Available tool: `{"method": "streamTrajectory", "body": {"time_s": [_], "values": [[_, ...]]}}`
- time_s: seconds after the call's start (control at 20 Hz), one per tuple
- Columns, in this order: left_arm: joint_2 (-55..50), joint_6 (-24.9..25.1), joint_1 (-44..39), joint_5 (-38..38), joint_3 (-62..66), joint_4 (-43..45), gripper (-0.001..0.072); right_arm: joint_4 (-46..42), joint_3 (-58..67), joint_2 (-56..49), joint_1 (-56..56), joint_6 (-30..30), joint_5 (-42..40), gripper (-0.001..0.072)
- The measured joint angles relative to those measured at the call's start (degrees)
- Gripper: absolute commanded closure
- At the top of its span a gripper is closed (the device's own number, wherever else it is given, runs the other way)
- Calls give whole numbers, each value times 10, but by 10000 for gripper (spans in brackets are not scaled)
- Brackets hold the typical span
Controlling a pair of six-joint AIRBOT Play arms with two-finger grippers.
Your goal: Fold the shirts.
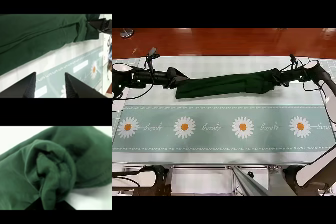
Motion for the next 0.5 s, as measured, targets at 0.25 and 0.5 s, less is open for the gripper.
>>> {"method": "streamTrajectory", "body": {"time_s": [0.25, 0.5], "values": [[0, 2, -2, -3, 0, -2, 683, -34, 0, 81, -3, -28, 31, 672], [5, 12, -31, -34, 0, -54, 684, -81, 0, 234, -3, -34, 73, 672]]}}
